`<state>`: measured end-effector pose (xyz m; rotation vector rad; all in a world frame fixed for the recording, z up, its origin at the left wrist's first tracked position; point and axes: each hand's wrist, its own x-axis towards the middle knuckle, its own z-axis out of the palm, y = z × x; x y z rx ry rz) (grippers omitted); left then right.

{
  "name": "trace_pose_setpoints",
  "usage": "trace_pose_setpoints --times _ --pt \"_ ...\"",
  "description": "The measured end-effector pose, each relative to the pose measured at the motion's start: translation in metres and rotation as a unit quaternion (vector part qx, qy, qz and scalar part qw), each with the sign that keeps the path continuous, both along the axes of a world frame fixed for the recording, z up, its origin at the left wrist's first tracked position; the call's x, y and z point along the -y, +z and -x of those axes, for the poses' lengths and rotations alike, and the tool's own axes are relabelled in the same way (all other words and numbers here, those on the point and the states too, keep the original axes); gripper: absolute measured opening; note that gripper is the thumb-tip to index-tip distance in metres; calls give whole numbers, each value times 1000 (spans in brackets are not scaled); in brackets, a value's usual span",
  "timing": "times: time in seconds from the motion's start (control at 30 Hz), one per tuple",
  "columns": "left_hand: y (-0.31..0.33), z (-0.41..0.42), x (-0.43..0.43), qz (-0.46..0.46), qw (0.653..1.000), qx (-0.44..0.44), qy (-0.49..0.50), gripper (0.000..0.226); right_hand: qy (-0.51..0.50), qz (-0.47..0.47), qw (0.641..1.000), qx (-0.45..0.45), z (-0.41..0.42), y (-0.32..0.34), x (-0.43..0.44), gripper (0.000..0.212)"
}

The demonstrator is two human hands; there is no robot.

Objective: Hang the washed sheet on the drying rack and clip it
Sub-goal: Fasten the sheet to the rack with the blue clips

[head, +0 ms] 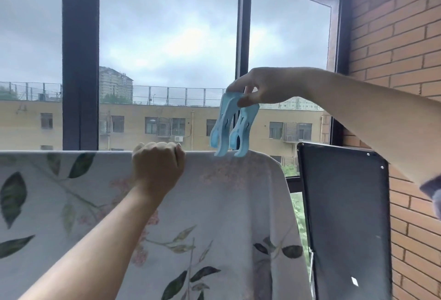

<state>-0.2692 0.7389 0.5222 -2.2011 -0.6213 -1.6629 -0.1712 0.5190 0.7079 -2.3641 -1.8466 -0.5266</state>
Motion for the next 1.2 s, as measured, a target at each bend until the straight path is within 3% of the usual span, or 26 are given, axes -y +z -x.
trace_pose_setpoints --times 0.6,0.73,0.9,0.93,1.03,1.1,1.2 --pt "-1 -4 -3 -16 1000 19 8 48 -37 111 993 -14 0 -21 -44 42" --pt "-2 -3 -4 -23 1000 20 4 50 -30 135 980 -140 2 -17 -37 67" --pt "-3 -3 -4 -54 998 36 1 46 -55 15 975 -215 -30 -76 -25 109" --pt "-3 -2 -4 -57 998 34 -2 46 -58 -18 971 -230 -41 -95 -20 103" --pt "-1 -1 -4 -66 998 6 -6 52 -54 -190 944 -263 -73 -154 -5 55" --pt "-2 1 -5 -78 996 -34 -1 60 -65 -313 912 -258 -87 -184 2 53" --pt "0 4 -10 -122 989 -87 -8 67 -70 -368 902 -215 -94 -197 3 57"
